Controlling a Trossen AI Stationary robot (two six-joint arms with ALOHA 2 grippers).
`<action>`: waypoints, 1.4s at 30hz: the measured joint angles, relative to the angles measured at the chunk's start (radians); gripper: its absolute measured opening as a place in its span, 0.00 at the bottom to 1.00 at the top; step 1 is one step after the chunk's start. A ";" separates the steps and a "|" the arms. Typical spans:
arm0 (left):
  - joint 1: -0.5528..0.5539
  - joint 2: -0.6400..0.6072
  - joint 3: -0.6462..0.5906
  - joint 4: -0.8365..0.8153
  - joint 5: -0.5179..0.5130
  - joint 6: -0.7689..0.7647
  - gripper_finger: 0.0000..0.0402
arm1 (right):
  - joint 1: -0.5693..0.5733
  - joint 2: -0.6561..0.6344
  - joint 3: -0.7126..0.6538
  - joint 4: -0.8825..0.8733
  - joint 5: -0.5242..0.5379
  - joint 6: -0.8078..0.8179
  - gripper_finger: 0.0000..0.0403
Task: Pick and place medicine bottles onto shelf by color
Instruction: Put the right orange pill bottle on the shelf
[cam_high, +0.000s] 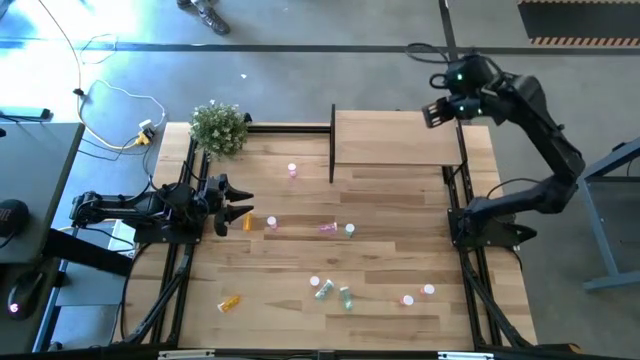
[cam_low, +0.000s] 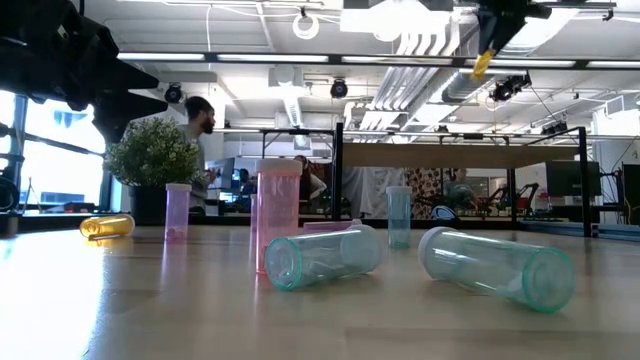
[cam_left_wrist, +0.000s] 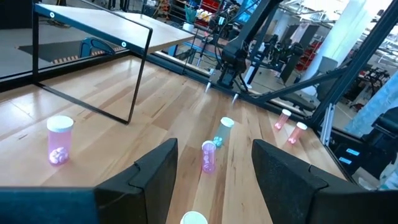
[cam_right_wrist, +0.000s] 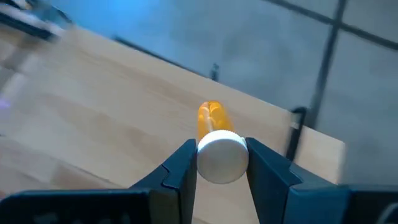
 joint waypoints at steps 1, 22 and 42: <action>0.000 0.000 0.000 0.000 0.000 0.000 0.49 | -0.030 0.020 0.007 -0.019 -0.018 -0.027 0.26; -0.001 0.000 0.000 0.001 -0.004 0.000 0.49 | -0.263 0.303 0.044 -0.103 -0.145 -0.140 0.26; -0.001 0.000 0.000 0.001 -0.008 0.002 0.49 | -0.249 0.274 -0.060 -0.098 -0.146 -0.094 0.26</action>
